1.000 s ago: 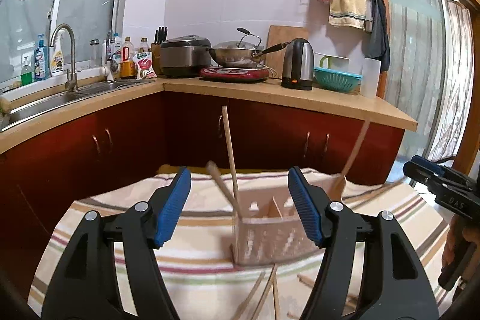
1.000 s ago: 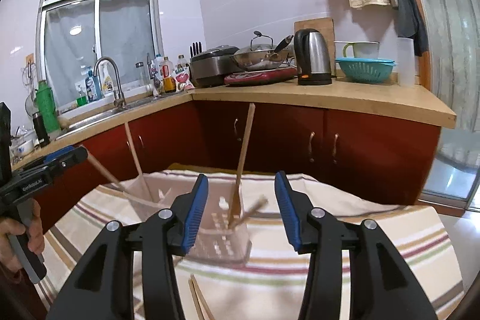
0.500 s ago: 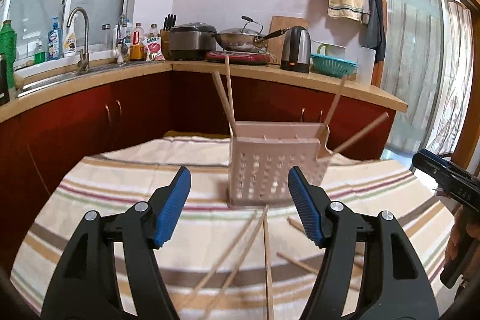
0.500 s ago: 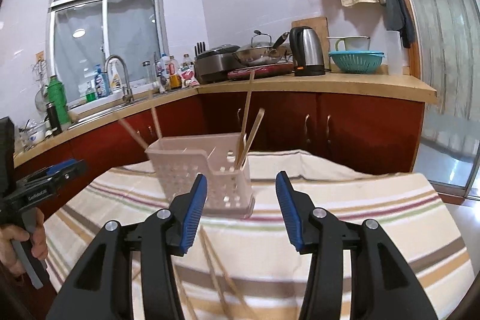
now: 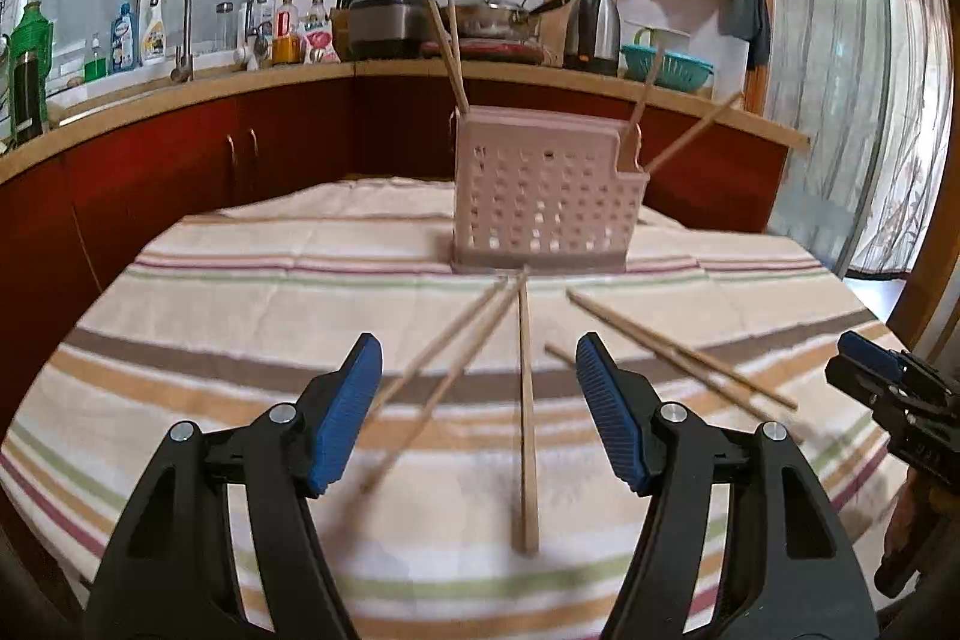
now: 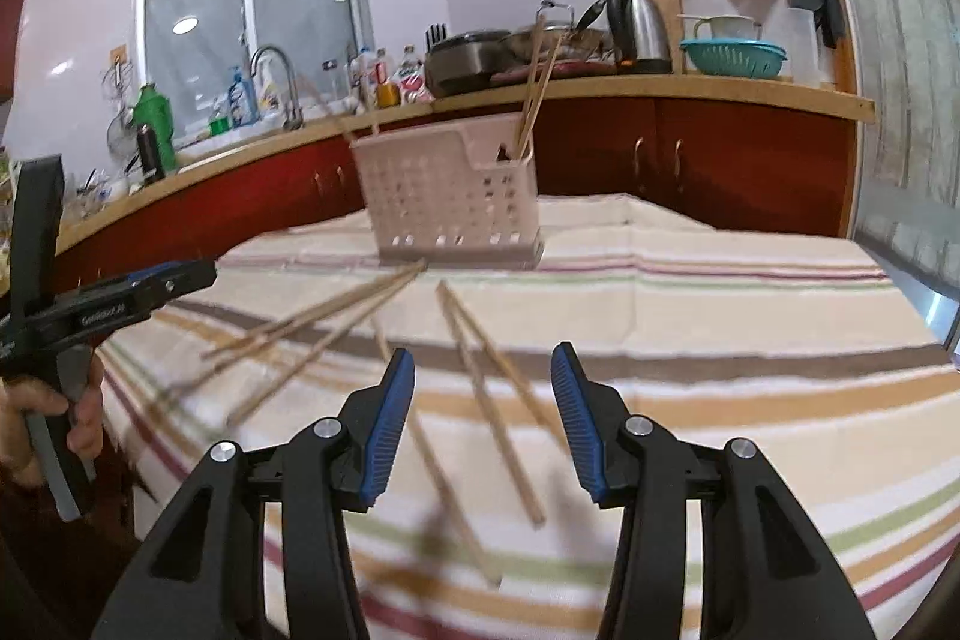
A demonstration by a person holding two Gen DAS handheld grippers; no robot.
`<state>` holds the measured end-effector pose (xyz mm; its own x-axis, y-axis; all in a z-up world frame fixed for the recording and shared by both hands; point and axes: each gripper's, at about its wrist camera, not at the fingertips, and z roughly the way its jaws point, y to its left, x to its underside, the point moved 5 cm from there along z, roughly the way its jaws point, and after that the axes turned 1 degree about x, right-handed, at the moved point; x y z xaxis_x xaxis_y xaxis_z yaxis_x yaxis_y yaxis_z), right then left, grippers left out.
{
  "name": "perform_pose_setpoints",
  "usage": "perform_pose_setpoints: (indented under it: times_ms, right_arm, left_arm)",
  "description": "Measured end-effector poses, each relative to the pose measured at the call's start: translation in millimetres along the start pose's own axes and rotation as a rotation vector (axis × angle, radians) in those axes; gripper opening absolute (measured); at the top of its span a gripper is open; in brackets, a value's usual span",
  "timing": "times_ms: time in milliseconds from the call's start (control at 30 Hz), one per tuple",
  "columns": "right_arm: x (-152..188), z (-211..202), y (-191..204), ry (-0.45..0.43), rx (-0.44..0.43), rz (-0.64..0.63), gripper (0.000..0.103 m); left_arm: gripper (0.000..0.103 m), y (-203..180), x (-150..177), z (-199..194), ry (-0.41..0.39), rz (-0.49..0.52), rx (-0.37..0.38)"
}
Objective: Organize utensils
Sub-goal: 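Move both open tools back down to the loose chopsticks on the table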
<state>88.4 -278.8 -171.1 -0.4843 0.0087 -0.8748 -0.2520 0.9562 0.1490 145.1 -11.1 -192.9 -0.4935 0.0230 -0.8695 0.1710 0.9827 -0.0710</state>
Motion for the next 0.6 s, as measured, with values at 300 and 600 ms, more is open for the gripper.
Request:
perform_pose_setpoints:
  times_ms: [300,600]
  right_arm:
    - [40.1,-1.6,5.7,0.07,-0.04,-0.024,0.038]
    - [66.0,2.1,1.7,0.123,-0.037,-0.017,0.03]
  left_arm:
    - [0.066,-8.3,34.2,-0.9,0.049,0.004,0.016]
    - [0.066,-11.9,58.7,8.0,0.105,0.007,0.022]
